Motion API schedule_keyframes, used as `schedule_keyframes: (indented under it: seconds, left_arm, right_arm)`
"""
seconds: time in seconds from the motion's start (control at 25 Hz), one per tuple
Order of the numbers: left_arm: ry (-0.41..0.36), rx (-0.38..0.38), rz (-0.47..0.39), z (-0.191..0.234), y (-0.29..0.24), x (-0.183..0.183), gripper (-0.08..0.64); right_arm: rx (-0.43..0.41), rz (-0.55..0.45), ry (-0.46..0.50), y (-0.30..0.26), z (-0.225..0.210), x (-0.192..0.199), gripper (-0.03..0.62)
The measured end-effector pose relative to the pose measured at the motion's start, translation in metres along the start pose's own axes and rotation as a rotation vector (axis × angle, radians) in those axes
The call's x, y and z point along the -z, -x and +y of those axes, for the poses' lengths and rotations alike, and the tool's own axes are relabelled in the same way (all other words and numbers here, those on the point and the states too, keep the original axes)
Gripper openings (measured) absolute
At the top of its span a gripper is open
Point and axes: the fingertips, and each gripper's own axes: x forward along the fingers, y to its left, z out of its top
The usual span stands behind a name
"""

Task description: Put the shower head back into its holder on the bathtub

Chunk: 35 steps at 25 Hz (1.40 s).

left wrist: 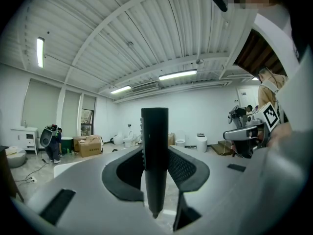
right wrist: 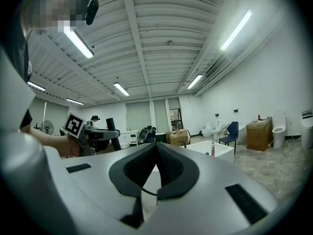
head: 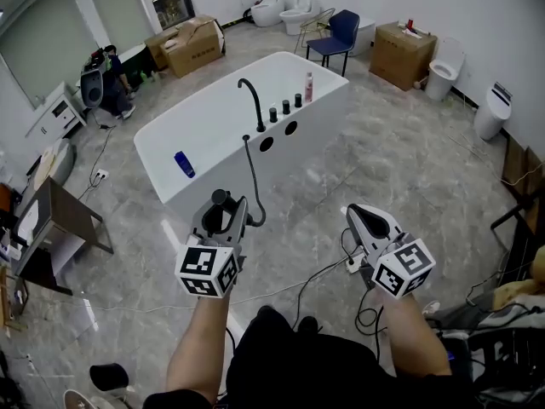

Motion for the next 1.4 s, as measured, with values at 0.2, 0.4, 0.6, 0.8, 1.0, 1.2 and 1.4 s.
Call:
schedule_keyframes:
  seconds: [0.2, 0.4, 0.6, 0.8, 1.0, 1.2, 1.4]
  left_arm:
    - [0.016, 0.012, -0.003, 0.002, -0.012, 0.004, 0.141]
    - [0.028, 0.002, -0.007, 0.028, -0.041, 0.013, 0.141]
    - [0.046, -0.011, -0.023, 0.074, -0.089, 0.019, 0.141]
    - [0.038, 0.01, -0.019, 0.13, -0.145, 0.021, 0.141]
    - [0.031, 0.016, -0.007, 0.183, -0.192, 0.016, 0.141]
    - [0.024, 0.024, -0.024, 0.225, -0.221, 0.002, 0.141]
    - [0.028, 0.02, -0.033, 0.252, -0.236, -0.005, 0.141]
  right_arm:
    - [0.0, 0.017, -0.009, -0.013, -0.008, 0.002, 0.014]
    - [-0.004, 0.031, -0.02, -0.046, -0.019, 0.004, 0.014]
    - [0.007, 0.066, -0.018, -0.099, -0.051, 0.011, 0.014]
    - [0.009, 0.09, -0.021, -0.182, -0.075, 0.005, 0.014]
    - [-0.009, 0.12, -0.047, -0.259, -0.092, 0.008, 0.014]
    - [-0.014, 0.12, -0.059, -0.314, -0.098, 0.002, 0.014]
    - [-0.045, 0.128, -0.035, -0.35, -0.095, -0.005, 0.014]
